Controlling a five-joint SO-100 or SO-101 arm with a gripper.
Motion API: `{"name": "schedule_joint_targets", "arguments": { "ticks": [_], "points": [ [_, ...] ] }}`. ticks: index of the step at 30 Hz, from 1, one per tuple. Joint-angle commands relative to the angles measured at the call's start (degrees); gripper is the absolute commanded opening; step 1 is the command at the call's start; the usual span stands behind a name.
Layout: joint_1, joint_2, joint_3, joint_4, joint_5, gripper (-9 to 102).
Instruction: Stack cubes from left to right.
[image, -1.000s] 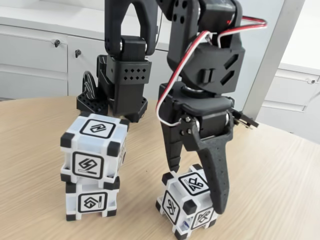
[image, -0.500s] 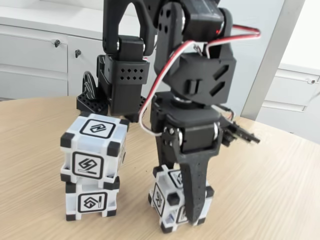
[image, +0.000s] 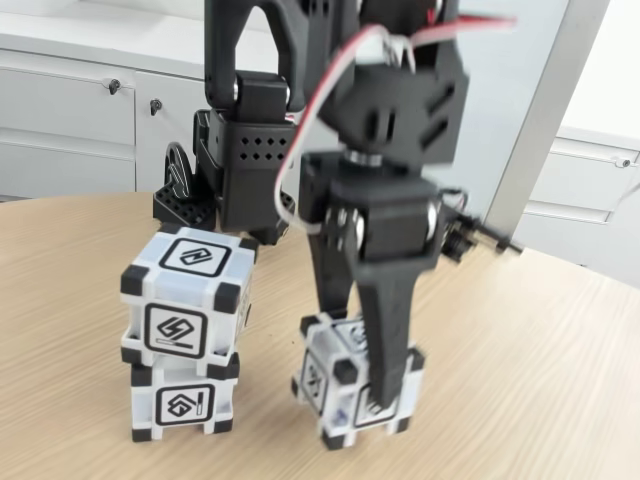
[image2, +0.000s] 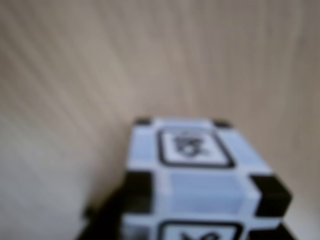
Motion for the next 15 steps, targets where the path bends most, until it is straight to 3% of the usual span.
{"name": "schedule_joint_targets", "arguments": {
  "ticks": [1, 15],
  "points": [
    [0.7, 8.3, -0.4, -0.3, 1.1, 16],
    [0.7, 29.5, -0.3, -0.1, 3.2, 16]
  ]
}}
